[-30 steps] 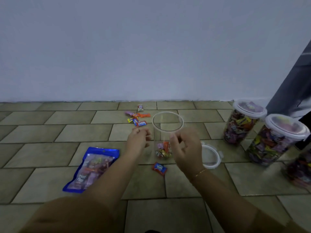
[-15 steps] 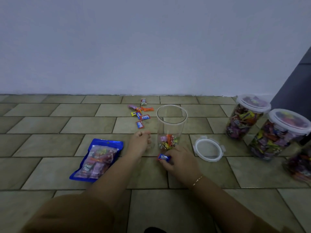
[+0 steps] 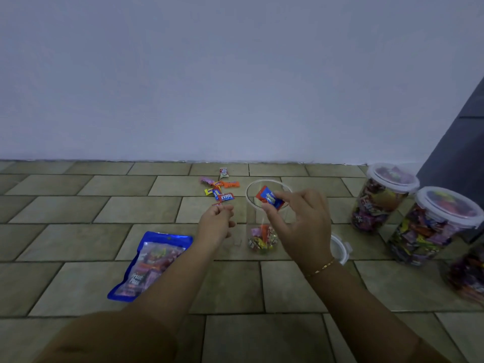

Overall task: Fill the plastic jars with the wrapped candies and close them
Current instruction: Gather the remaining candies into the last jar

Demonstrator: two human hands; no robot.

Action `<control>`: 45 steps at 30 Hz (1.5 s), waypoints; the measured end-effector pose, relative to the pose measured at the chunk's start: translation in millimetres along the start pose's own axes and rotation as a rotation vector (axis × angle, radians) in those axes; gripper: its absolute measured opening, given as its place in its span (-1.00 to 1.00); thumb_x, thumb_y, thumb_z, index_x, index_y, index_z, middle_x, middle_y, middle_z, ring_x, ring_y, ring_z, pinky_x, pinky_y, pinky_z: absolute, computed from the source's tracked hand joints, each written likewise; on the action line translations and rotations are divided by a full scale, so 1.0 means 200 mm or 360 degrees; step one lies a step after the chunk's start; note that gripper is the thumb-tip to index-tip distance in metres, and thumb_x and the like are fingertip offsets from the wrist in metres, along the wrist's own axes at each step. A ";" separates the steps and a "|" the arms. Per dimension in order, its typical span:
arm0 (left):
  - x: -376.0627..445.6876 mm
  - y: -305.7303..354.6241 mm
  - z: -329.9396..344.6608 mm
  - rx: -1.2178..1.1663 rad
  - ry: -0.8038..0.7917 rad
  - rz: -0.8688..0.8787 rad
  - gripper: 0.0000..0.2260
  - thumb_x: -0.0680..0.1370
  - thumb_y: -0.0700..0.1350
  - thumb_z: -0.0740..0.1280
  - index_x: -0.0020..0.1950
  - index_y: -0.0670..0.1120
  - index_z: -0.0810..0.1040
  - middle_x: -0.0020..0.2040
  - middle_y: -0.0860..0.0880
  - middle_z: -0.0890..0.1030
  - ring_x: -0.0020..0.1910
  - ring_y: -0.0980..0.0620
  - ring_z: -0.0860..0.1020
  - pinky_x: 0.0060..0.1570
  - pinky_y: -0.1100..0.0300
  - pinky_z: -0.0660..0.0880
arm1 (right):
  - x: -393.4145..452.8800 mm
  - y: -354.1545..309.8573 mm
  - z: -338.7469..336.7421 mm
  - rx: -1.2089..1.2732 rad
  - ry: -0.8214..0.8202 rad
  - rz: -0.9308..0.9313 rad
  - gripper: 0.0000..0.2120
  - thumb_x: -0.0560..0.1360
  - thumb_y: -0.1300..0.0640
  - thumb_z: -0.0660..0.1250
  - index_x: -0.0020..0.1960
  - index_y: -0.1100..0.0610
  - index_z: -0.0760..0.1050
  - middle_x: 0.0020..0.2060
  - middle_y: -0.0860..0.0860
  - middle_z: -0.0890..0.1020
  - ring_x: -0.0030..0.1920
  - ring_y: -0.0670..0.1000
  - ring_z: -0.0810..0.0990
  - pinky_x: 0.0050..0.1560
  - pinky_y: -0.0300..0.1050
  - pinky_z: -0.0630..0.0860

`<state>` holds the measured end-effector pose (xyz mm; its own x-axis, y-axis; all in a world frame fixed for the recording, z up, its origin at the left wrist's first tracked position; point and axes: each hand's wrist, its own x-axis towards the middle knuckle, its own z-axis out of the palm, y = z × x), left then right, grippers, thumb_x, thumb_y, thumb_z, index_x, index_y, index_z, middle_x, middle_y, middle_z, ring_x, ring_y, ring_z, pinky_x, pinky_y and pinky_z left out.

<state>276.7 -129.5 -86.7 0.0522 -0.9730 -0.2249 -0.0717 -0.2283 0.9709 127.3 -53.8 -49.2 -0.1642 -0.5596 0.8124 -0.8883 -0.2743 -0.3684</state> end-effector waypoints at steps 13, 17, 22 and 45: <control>0.13 0.01 0.03 0.0224 0.0174 0.0119 -0.88 0.57 -0.14 0.23 0.08 -0.05 0.49 -0.11 -0.04 0.56 -0.29 0.11 0.44 -0.36 0.24 0.35 | 0.14 0.15 0.06 0.0240 0.0098 0.0406 -0.66 0.48 -0.14 0.21 -0.11 0.10 0.61 -0.25 -0.07 0.50 -0.14 -0.10 0.39 -0.11 -0.50 0.24; 0.22 -0.01 0.06 0.0323 0.0272 0.0119 -0.77 0.51 -0.10 0.34 0.15 -0.08 0.53 -0.02 -0.07 0.58 -0.19 0.01 0.52 -0.22 0.12 0.49 | 0.22 0.27 0.12 0.0251 0.0047 0.0465 -0.62 0.49 -0.14 0.16 -0.12 0.13 0.59 -0.25 -0.08 0.47 -0.13 -0.05 0.41 -0.20 -0.40 0.20; 0.35 -0.04 0.08 0.0787 0.0509 0.0111 -0.53 0.43 0.10 0.40 0.28 -0.03 0.47 0.23 -0.06 0.47 0.21 -0.07 0.44 0.22 -0.05 0.41 | 0.29 0.41 0.27 0.0116 -0.0234 0.0403 -0.74 0.54 0.00 0.24 -0.11 0.16 0.59 -0.25 -0.06 0.49 -0.14 -0.03 0.42 -0.14 -0.21 0.23; 0.57 -0.15 0.17 0.1555 0.0513 0.0292 -0.12 0.47 0.40 0.11 0.55 -0.12 -0.12 0.56 -0.15 -0.06 0.54 -0.13 -0.16 0.46 -0.04 -0.21 | 0.38 0.48 0.98 -0.0219 -0.1469 -0.0030 -0.48 0.54 -0.19 0.17 0.44 -0.02 0.23 0.41 0.03 0.28 0.42 0.05 0.18 0.36 -0.04 0.21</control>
<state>251.7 -235.7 -144.1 0.2118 -0.9730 0.0912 -0.8722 -0.1461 0.4667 113.9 -275.3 -111.9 0.2044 -0.9721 0.1154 -0.9400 -0.2278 -0.2540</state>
